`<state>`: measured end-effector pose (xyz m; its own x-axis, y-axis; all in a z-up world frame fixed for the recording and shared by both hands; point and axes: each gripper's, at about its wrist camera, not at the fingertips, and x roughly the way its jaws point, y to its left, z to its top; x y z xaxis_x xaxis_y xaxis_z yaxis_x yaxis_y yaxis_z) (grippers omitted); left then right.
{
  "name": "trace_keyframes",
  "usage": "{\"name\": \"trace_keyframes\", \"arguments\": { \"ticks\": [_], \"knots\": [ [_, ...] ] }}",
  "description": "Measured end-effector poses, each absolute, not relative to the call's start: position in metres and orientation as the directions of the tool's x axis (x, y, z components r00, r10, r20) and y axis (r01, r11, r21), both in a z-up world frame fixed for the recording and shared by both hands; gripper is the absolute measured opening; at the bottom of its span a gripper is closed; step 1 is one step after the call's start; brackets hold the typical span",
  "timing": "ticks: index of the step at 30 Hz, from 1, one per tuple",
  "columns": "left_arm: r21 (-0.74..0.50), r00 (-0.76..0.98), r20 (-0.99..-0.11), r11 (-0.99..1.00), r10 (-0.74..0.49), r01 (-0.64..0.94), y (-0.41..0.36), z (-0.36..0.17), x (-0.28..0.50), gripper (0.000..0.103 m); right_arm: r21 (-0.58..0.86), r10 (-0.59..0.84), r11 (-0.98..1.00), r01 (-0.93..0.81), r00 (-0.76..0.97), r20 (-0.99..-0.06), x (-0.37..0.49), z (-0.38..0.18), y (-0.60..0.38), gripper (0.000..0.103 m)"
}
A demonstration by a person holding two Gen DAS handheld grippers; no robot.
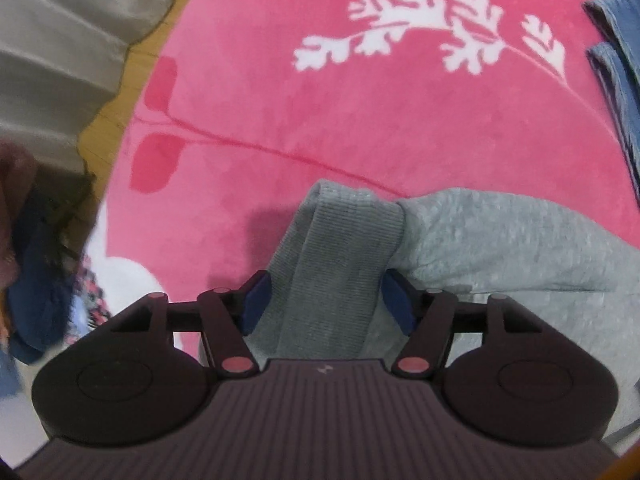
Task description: Fold clothes
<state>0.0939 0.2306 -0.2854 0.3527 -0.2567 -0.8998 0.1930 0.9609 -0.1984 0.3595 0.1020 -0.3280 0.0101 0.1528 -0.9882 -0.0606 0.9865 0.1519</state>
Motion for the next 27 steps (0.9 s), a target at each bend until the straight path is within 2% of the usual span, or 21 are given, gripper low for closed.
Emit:
{"name": "trace_keyframes", "arguments": {
  "ticks": [4, 5, 7, 8, 9, 12, 19, 27],
  "knots": [
    [-0.206, 0.368, -0.890, 0.958, -0.268, 0.200, 0.232, -0.282, 0.088, 0.021, 0.136, 0.138, 0.988, -0.070, 0.024, -0.990, 0.351, -0.321, 0.098, 0.047],
    [-0.210, 0.372, -0.887, 0.957, -0.272, 0.199, 0.233, -0.281, 0.087, 0.009, 0.148, 0.151, 0.986, -0.076, 0.024, -0.988, 0.350, -0.317, 0.098, 0.044],
    [-0.247, 0.394, -0.870, 0.954, -0.295, 0.168, 0.241, -0.275, 0.086, 0.006, 0.174, 0.177, 0.981, -0.088, 0.024, -0.984, 0.349, -0.309, 0.096, 0.020],
    [-0.265, 0.406, -0.861, 0.952, -0.305, 0.153, 0.244, -0.272, 0.085, 0.006, 0.186, 0.189, 0.978, -0.096, 0.025, -0.982, 0.348, -0.305, 0.096, 0.017],
    [-0.284, 0.417, -0.852, 0.949, -0.316, 0.138, 0.248, -0.269, 0.085, 0.006, 0.189, 0.195, 0.975, -0.119, 0.042, -0.980, 0.345, -0.297, 0.097, 0.002],
    [-0.340, 0.452, -0.823, 0.936, -0.343, 0.092, 0.260, -0.261, 0.083, 0.005, 0.194, 0.214, 0.963, -0.188, 0.091, -0.972, 0.339, -0.273, 0.101, 0.002],
    [-0.360, 0.481, -0.817, 0.933, -0.319, 0.009, 0.281, -0.262, 0.080, 0.005, 0.288, 0.301, 0.950, -0.119, 0.115, -0.947, 0.350, -0.264, 0.100, 0.002],
    [-0.332, 0.480, -0.835, 0.942, -0.267, -0.053, 0.302, -0.281, 0.080, 0.004, 0.331, 0.354, 0.928, -0.170, 0.134, -0.926, 0.368, -0.290, 0.128, 0.002]
  ]
}}
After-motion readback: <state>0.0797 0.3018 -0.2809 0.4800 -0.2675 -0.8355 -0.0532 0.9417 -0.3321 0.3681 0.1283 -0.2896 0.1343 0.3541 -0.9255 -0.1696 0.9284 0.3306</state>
